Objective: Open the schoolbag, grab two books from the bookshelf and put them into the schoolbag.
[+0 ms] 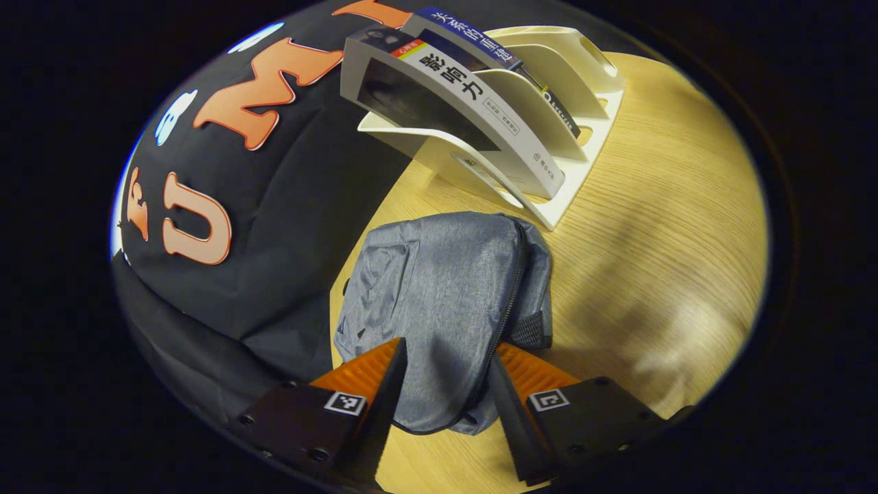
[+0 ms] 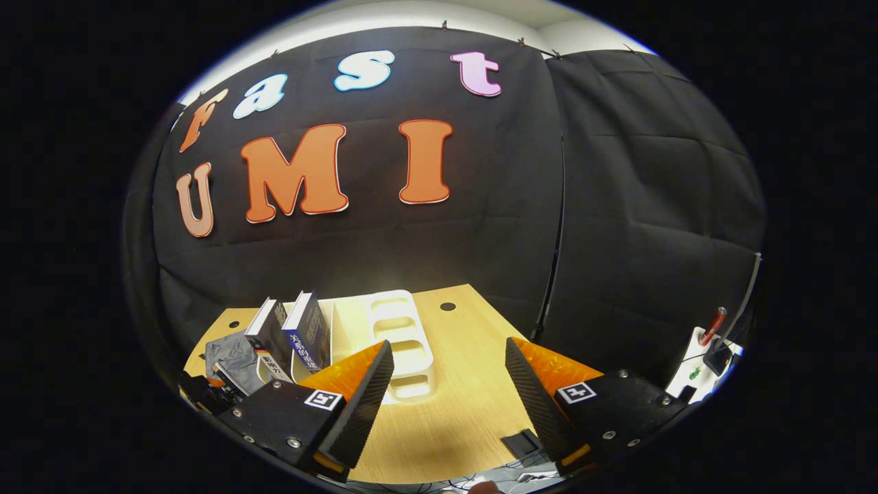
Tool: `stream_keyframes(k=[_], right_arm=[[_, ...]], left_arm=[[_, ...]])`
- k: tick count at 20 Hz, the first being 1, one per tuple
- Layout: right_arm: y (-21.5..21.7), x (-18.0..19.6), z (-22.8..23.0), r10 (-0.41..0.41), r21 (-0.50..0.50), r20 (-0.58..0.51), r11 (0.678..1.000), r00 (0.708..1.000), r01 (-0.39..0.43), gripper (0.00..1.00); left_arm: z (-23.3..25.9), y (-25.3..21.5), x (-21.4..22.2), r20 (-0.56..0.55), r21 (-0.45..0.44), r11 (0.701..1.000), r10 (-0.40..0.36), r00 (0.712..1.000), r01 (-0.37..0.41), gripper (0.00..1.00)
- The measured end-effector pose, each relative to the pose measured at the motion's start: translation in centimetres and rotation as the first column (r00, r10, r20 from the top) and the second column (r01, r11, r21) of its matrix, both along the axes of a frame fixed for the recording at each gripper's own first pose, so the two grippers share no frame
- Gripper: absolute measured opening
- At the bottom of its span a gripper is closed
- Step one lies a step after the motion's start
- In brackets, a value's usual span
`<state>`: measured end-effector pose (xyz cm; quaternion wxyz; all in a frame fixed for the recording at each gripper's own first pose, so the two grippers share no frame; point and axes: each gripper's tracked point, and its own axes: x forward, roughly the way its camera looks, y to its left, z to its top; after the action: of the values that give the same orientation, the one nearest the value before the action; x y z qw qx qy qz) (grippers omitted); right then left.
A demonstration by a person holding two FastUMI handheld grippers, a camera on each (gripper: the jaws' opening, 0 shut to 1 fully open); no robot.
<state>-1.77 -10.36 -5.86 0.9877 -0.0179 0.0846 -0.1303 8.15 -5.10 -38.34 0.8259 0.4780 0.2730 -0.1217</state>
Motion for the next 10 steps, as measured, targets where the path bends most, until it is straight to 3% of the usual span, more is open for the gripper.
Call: stream_keyframes(k=[4, 6, 10], right_arm=[[-0.3, 0.9, 0.1, 0.012, 0.019, -0.003, 1.000, 1.000, -0.012, 0.98], [-0.2, 1.2, 0.3, 0.035, 0.057, 0.004, 0.998, 0.999, -0.035, 0.98], [0.4, 1.7, 0.0, 0.068, 0.094, 0.003, 0.993, 0.998, -0.068, 0.98]], left_arm=[[-0.2, -0.8, -0.1, -0.016, 0.005, 1.000, -0.021, 1.000, 0.021, 0.36], [-0.5, -0.9, -0.3, -0.046, 0.005, 1.000, -0.020, 0.999, 0.020, 0.10], [-1.0, -1.1, -0.1, -0.108, -0.030, 1.000, -0.004, 0.994, 0.000, 0.03]])
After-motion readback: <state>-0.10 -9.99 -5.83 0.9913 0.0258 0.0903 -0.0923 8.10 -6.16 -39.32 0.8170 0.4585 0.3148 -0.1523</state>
